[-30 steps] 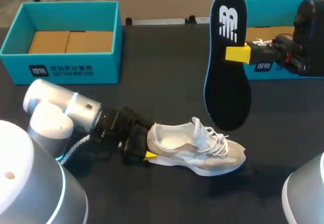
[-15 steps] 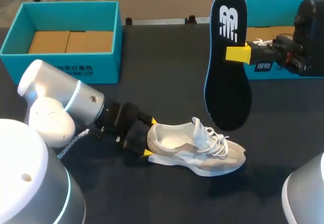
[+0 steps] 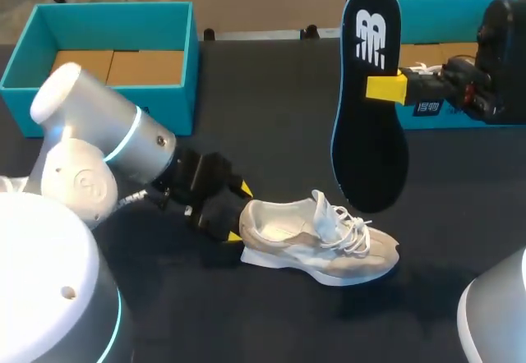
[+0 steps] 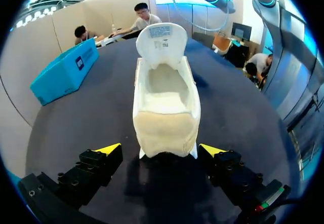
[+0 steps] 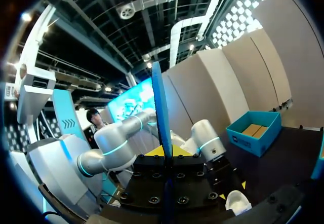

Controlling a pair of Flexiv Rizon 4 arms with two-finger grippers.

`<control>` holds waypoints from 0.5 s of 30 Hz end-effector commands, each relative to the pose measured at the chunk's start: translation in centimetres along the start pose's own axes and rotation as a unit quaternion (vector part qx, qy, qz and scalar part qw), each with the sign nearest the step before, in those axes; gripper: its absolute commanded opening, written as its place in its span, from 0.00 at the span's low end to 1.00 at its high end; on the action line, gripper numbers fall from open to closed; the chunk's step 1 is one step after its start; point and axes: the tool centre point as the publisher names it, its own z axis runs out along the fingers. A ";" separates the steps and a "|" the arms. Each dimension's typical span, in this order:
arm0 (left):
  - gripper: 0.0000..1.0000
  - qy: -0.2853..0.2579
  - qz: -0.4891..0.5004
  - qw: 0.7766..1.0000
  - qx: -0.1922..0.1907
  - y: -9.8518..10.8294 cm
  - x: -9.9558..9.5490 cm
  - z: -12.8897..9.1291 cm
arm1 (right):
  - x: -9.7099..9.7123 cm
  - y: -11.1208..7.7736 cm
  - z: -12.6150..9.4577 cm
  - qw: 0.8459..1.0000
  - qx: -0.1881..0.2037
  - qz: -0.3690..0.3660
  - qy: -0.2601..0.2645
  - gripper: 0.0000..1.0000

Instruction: Take the shoe out of the shoebox, open the shoe tongue, remove and reinsert the insole, then place the shoe into the shoebox

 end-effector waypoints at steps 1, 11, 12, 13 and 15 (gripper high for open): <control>1.00 -0.059 0.019 0.987 -0.150 -0.7 1.1 -0.5 | -0.2 0.1 0.2 1.000 0.001 0.000 0.001 0.00; 1.00 -0.007 -0.015 0.981 -0.194 -1.1 0.2 -1.3 | -0.2 0.1 0.2 1.000 0.001 0.000 0.001 0.00; 1.00 -0.007 -0.018 0.980 -0.199 -1.2 0.2 -1.4 | -0.2 0.1 0.2 1.000 0.001 0.000 0.001 0.00; 1.00 -0.005 -0.013 0.981 -0.194 -1.3 0.2 -1.6 | -0.2 0.1 0.2 1.000 0.001 0.000 0.001 0.00; 1.00 -0.009 -0.004 0.977 -0.214 -1.6 0.2 -1.7 | -0.2 0.1 0.2 1.000 0.001 0.000 0.001 0.00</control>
